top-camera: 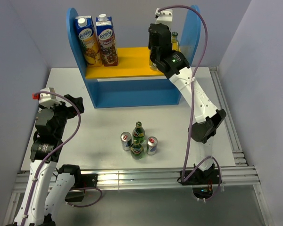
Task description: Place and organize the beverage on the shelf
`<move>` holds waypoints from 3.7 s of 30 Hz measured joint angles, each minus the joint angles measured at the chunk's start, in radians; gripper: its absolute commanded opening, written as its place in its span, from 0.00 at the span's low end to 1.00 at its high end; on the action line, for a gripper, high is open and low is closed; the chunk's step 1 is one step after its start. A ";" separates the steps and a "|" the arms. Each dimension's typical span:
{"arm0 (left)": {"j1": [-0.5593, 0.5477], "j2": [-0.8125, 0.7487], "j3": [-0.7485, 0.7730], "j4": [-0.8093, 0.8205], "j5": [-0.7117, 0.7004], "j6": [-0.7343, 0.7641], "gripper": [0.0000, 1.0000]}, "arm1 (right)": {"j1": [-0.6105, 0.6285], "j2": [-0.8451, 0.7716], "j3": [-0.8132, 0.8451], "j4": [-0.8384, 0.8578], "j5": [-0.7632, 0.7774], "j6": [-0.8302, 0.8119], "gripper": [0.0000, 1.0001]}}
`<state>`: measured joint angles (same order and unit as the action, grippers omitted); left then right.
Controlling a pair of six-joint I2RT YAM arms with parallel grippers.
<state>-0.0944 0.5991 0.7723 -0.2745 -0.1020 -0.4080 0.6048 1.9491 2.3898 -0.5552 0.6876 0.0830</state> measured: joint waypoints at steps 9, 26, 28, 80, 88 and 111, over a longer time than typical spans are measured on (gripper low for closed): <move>0.000 0.000 0.000 0.000 0.004 0.000 0.94 | -0.040 0.051 0.000 0.132 -0.008 -0.018 0.00; 0.002 0.000 0.000 0.000 0.011 0.000 0.94 | -0.042 0.056 -0.079 0.230 -0.023 -0.032 0.82; 0.002 0.000 0.000 0.000 0.011 0.000 0.94 | -0.042 0.056 -0.090 0.230 -0.022 -0.031 0.89; -0.765 0.144 0.031 -0.109 -0.422 -0.147 0.99 | 0.578 -1.037 -1.686 0.191 -0.094 0.604 0.93; -1.030 0.174 0.021 -0.148 -0.605 -0.279 0.99 | 0.578 -0.967 -1.684 0.271 -0.112 0.595 0.93; -1.289 0.199 0.004 -0.270 -0.827 -0.474 0.99 | 0.577 -0.682 -1.594 0.501 -0.057 0.490 0.53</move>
<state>-1.3834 0.7982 0.7761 -0.5442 -0.9291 -0.8822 1.1820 1.2675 0.7956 -0.0540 0.6304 0.5732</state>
